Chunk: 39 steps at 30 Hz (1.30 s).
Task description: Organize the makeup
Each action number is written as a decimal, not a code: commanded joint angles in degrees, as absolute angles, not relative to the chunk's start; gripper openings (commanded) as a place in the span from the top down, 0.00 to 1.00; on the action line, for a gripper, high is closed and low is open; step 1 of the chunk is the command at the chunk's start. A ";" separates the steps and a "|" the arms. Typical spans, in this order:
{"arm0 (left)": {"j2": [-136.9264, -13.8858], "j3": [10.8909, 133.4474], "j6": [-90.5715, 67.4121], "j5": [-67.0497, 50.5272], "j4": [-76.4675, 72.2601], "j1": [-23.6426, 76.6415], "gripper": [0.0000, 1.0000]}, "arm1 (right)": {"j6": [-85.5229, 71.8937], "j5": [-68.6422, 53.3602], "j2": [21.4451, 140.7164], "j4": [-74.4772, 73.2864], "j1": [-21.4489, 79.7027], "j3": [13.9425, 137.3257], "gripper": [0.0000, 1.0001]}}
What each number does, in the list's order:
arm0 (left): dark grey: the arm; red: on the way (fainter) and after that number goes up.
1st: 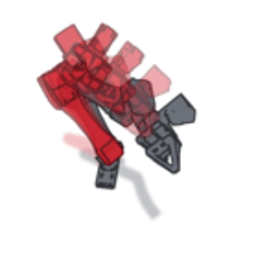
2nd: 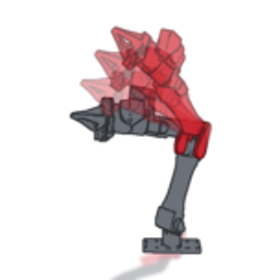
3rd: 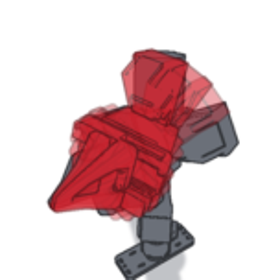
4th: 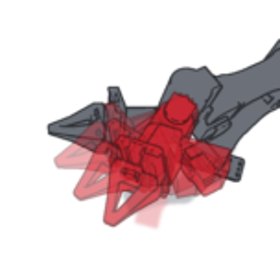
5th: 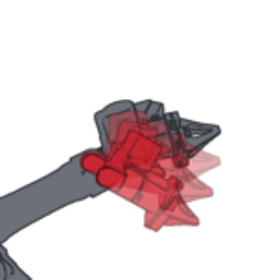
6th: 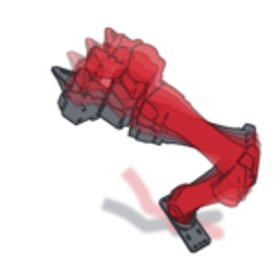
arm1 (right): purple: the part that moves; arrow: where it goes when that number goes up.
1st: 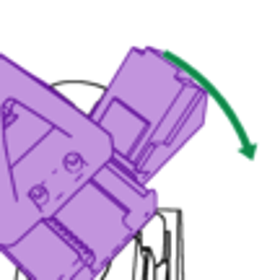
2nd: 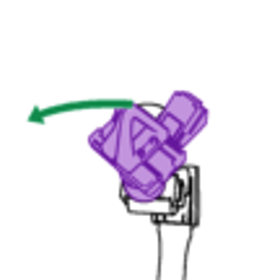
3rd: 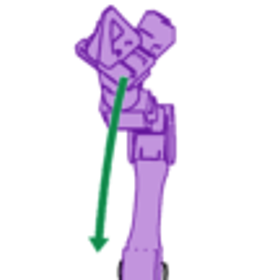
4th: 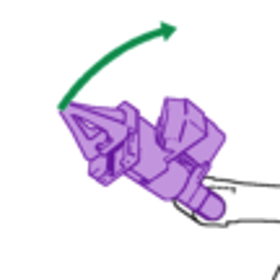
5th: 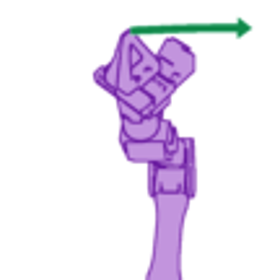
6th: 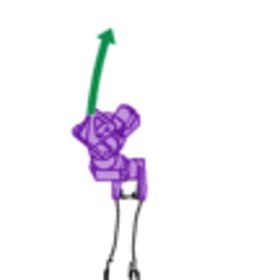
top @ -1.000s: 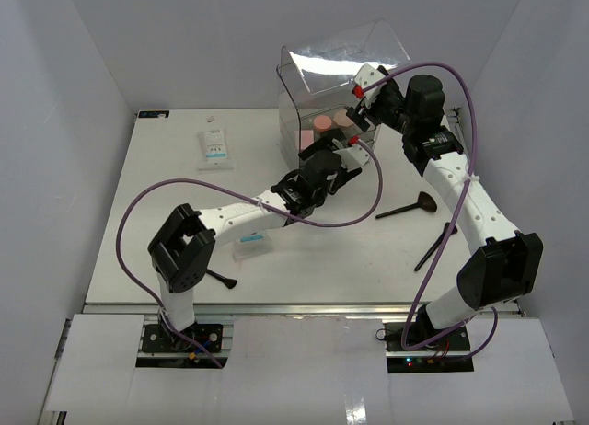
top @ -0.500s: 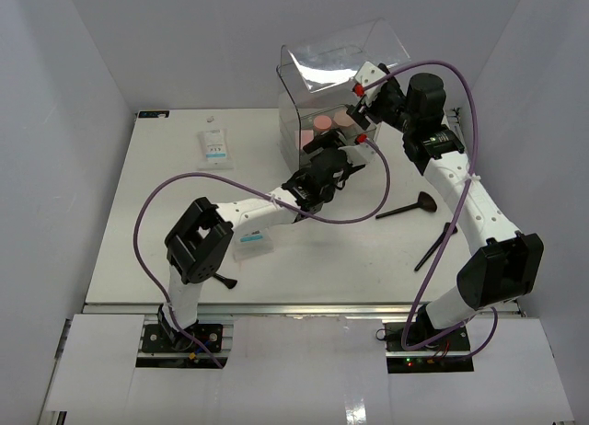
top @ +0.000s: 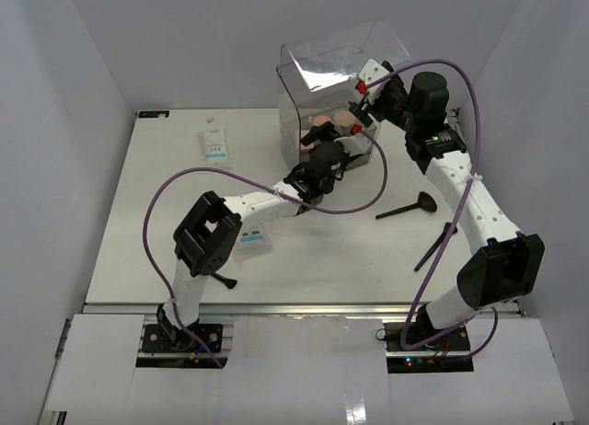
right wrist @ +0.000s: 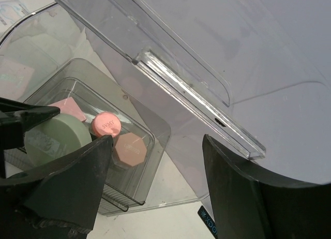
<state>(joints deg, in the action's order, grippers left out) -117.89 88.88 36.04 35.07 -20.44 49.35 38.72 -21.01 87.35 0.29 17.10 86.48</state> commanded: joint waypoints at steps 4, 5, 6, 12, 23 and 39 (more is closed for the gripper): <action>-119.32 93.66 35.83 37.32 -24.61 46.79 0.88 | 37.88 -21.83 86.60 2.05 17.49 88.80 0.23; -119.45 93.96 35.77 37.27 -24.61 46.67 0.88 | 37.88 -21.88 86.66 2.11 17.49 88.86 0.23; -119.70 94.16 35.67 37.32 -24.71 46.57 0.88 | 37.83 -21.83 86.71 2.06 17.49 88.91 0.23; -119.85 94.73 35.08 37.19 -25.21 46.39 0.88 | 37.79 -21.80 86.93 2.02 17.49 89.04 0.23; -124.57 99.76 33.25 38.16 -22.08 45.18 0.61 | 37.79 -21.63 87.02 2.03 17.58 88.95 0.23; -119.03 96.14 29.34 37.35 -19.54 47.35 0.02 | 37.71 -21.71 86.80 2.08 17.52 88.65 0.23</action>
<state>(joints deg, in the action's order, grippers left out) -125.09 97.44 31.69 37.55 -21.24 46.28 38.09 -20.85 87.37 0.58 16.99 86.57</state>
